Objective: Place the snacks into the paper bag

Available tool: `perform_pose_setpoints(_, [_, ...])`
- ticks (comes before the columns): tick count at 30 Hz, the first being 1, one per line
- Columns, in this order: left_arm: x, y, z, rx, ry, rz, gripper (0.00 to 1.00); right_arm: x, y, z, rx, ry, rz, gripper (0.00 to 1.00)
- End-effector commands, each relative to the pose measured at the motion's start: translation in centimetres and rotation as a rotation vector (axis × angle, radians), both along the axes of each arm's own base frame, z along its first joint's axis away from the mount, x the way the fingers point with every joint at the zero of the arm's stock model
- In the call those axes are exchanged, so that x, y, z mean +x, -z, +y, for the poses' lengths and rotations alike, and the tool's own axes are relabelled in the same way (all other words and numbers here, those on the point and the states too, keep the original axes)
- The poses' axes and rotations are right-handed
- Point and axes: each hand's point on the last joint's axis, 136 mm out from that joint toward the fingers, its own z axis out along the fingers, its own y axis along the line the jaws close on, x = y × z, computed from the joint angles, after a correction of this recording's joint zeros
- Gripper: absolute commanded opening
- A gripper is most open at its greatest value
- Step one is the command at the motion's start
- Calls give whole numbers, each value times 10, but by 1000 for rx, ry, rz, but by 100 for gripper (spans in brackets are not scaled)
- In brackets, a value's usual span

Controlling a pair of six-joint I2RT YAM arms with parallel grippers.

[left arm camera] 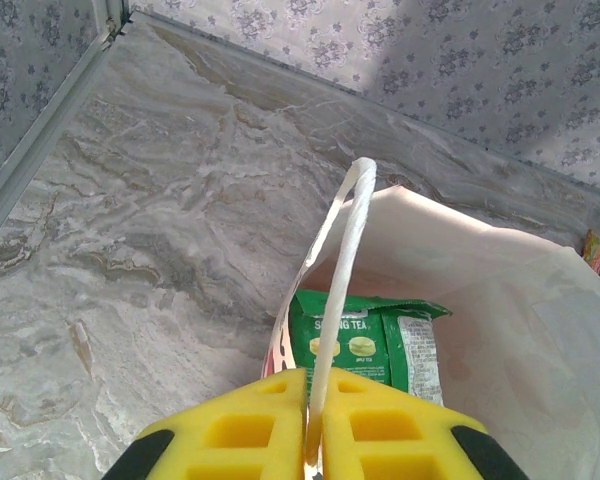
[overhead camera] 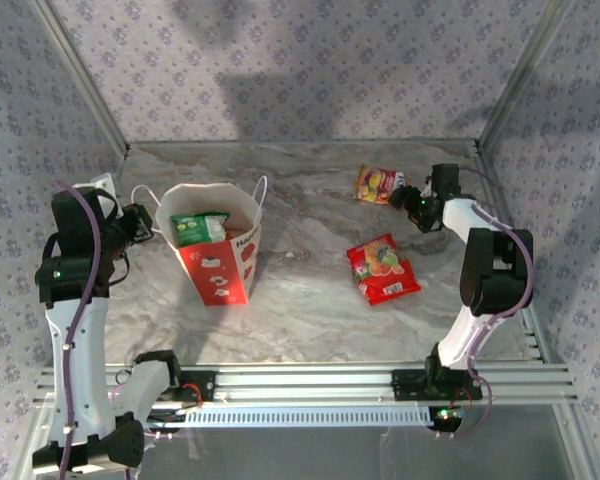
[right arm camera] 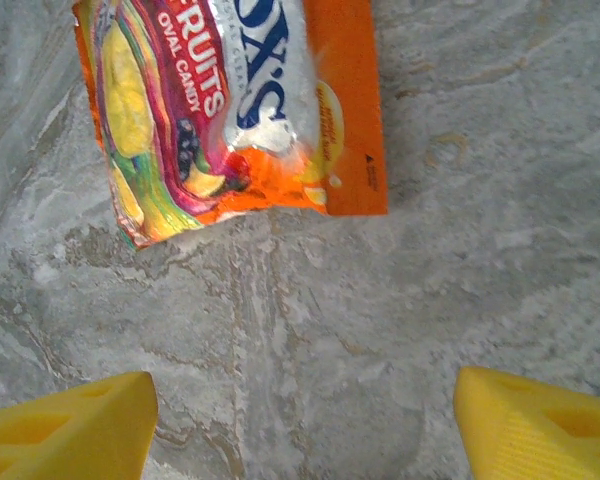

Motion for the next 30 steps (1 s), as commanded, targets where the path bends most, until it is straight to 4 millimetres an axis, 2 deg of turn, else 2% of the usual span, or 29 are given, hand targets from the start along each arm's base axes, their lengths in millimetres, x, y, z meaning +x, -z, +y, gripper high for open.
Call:
perform_pose_setpoints(1, [2,-12,-1,-11,2,-41,11,22,-14,5,69,13,-79,80])
perform_pose_setpoints(6, [4,-12,-3,-25,8,-47,11,26,2,-1,54,47,-49,80])
perform_pose_setpoints(7, [5,-13,-3,-26,8,-47,11,35,-7,-2,50,51,-75,80])
perform_pose_setpoints(18, [7,-17,-3,-25,13,-53,11,39,15,-7,23,75,-31,81])
perform_pose_setpoints(30, [6,-19,-4,-28,16,-56,11,49,29,-6,20,65,-23,79])
